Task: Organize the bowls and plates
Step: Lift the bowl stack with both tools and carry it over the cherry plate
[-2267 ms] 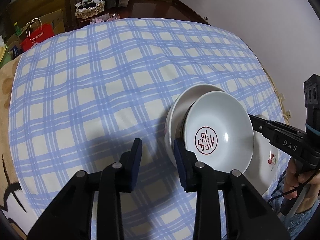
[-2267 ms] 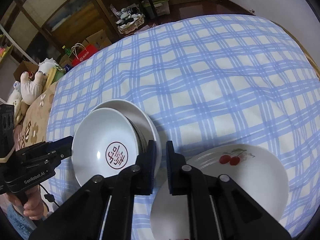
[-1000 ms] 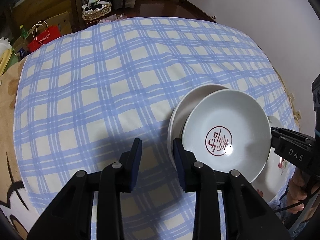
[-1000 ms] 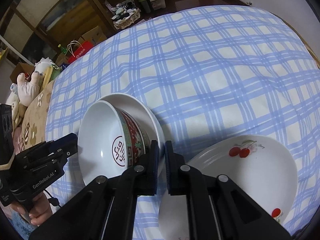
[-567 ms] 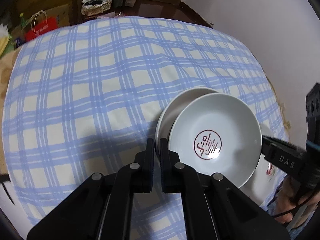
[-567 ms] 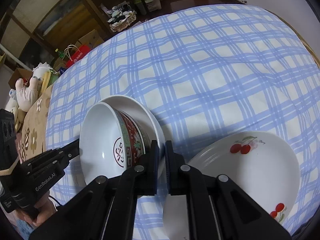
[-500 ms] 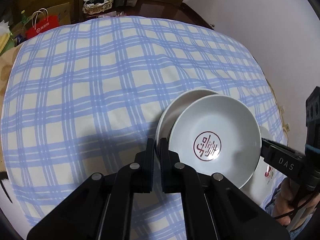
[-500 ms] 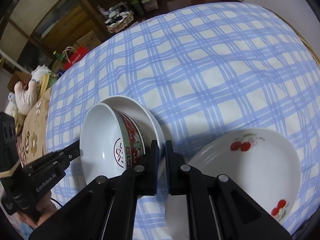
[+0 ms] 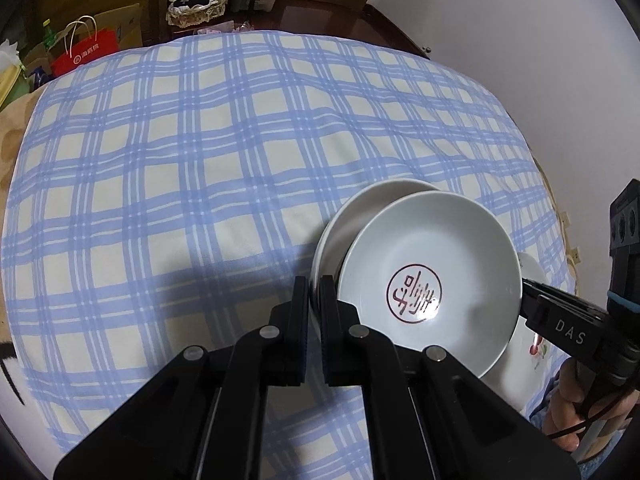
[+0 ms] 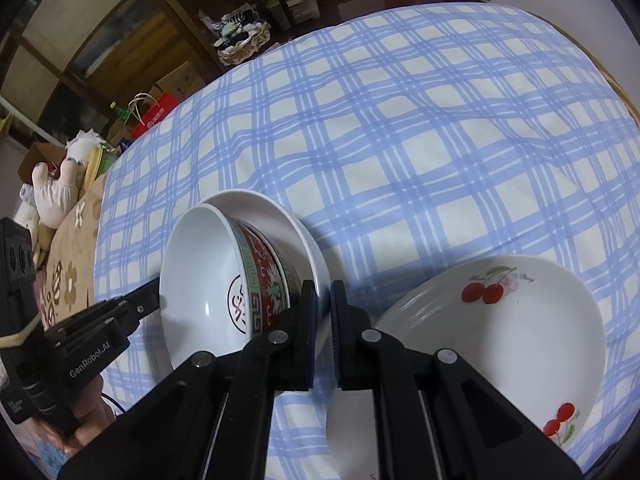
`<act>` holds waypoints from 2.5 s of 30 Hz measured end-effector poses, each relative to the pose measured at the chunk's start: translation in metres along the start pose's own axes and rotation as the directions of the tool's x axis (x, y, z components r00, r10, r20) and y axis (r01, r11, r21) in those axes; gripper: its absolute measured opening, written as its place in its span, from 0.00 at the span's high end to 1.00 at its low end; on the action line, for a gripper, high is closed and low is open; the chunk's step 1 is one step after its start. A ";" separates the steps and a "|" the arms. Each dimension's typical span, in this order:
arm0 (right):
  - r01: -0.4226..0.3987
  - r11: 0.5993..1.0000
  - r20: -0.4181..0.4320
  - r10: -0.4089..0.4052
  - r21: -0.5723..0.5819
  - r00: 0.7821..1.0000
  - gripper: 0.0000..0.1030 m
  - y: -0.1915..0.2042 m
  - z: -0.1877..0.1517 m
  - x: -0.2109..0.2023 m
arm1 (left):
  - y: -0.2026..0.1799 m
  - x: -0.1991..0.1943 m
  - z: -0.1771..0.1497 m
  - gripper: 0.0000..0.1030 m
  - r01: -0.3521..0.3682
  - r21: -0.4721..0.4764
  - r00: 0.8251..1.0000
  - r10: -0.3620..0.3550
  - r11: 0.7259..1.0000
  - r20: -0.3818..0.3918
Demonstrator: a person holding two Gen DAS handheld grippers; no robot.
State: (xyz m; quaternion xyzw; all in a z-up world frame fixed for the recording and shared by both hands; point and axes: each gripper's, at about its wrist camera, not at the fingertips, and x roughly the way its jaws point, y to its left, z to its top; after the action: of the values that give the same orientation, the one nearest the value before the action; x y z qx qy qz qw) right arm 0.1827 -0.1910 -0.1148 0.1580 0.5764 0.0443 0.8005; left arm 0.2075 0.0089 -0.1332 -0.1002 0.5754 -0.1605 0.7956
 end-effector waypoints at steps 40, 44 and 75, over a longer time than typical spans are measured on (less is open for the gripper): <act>0.002 0.999 0.032 -0.003 0.033 0.999 0.90 -0.002 -0.001 0.002 | -0.009 0.000 0.001 0.96 -0.062 0.012 0.998 0.061 0.998 0.025; 0.002 0.999 0.034 -0.003 0.034 0.999 0.90 -0.003 -0.001 0.002 | -0.009 0.000 0.001 0.96 -0.061 0.013 0.998 0.061 0.998 0.026; 0.059 0.998 0.077 -0.058 -0.002 0.995 0.92 0.014 0.001 -0.009 | 0.020 -0.014 -0.004 0.98 0.023 -0.056 0.999 -0.021 0.998 0.041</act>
State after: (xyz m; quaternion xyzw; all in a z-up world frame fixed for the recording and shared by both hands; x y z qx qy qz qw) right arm 0.1827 -0.1804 -0.1022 0.1409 0.5495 0.0159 0.8234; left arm 0.2022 0.0324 -0.1293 -0.1322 0.5625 -0.1508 0.8021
